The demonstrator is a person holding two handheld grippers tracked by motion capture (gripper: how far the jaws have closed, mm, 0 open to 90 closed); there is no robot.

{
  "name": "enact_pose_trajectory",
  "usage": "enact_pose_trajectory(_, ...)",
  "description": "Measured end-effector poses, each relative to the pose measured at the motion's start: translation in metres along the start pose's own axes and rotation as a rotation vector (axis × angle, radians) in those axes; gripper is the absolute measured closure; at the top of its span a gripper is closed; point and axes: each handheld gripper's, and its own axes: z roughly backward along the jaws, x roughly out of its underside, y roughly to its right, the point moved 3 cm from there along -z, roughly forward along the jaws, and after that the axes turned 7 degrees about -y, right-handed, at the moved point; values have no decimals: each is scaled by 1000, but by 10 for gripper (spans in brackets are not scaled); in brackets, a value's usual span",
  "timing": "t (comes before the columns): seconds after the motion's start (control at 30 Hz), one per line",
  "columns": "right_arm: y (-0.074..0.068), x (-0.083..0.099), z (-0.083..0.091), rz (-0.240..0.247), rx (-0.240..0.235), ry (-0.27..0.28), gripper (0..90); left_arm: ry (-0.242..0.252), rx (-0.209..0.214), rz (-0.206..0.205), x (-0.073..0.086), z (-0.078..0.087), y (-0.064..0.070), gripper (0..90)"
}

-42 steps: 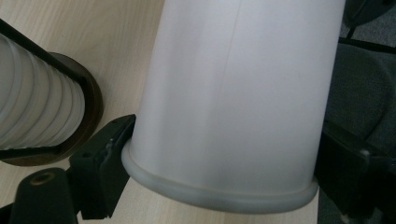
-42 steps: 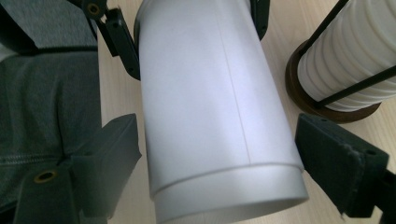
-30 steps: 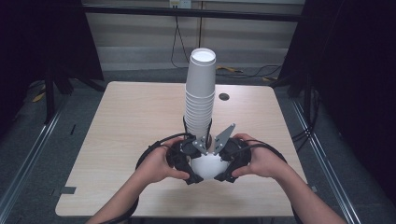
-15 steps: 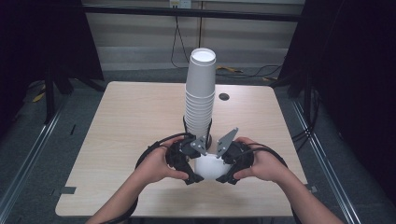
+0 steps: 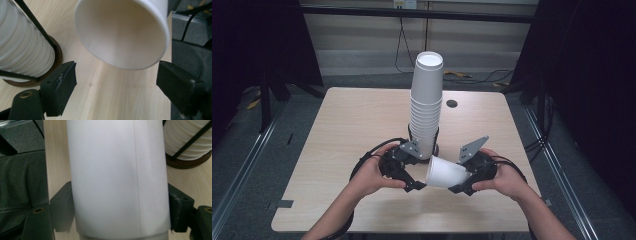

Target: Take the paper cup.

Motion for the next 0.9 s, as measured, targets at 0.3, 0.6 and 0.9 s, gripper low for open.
enact_pose_trajectory(0.3, 4, 1, 0, -44, -15, 96, 236, 106, 14, 33, -3, 7, -2, 158)
enact_pose_trajectory(0.6, 4, -3, -2, -55, -48, 163, 235, 155, 3, 49, -5, 6, -4, 158)
enact_pose_trajectory(0.9, -1, -4, -1, -8, -71, 191, 236, 154, 37, 34, -8, 0, -6, 5)
